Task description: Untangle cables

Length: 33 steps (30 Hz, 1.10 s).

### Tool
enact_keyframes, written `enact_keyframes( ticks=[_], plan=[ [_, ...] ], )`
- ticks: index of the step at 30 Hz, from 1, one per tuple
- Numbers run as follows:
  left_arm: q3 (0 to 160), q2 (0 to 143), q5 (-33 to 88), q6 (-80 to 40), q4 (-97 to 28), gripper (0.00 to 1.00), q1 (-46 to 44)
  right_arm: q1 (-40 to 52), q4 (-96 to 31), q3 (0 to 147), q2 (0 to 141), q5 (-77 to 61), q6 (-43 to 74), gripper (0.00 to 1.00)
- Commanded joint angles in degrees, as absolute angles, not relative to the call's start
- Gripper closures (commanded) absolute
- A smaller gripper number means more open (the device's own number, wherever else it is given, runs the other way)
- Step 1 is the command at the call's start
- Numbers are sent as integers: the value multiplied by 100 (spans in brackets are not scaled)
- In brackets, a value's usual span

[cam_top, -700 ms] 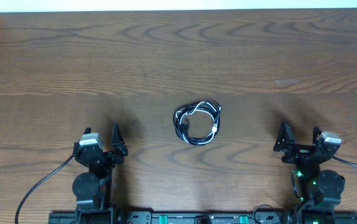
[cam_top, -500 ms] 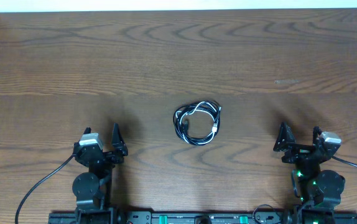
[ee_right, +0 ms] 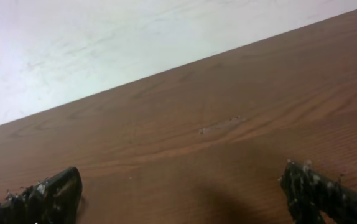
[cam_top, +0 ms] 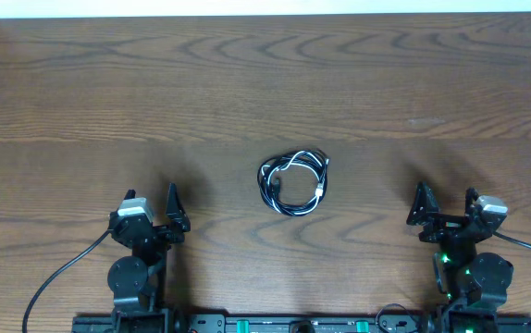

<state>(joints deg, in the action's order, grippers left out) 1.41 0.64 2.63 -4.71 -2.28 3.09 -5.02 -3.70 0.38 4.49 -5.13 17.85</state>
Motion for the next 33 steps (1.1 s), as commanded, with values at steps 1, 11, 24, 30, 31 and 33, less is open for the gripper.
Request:
enact_keyframes(
  ticks=[1,11,24,30,31,33],
  plan=[
    [23,62,80,-526,-410,21,281,-521,-401,34,440,-504,1863,1],
    [23,62,80,-526,-408,21,281,-521,-399,34,440,-504,1863,1],
    [23,62,80,-526,-408,21,281,-521,-401,34,440,-504,1863,1],
    [23,62,80,-526,-408,21,281,-521,-379,34,440,-478,1863,1],
    [23,62,80,-523,-408,21,281,-521,-327,34,440,-443,1863,1],
    [23,62,82,-526,-397,21,281,-521,-84,34,440,-419,1863,1]
  ],
)
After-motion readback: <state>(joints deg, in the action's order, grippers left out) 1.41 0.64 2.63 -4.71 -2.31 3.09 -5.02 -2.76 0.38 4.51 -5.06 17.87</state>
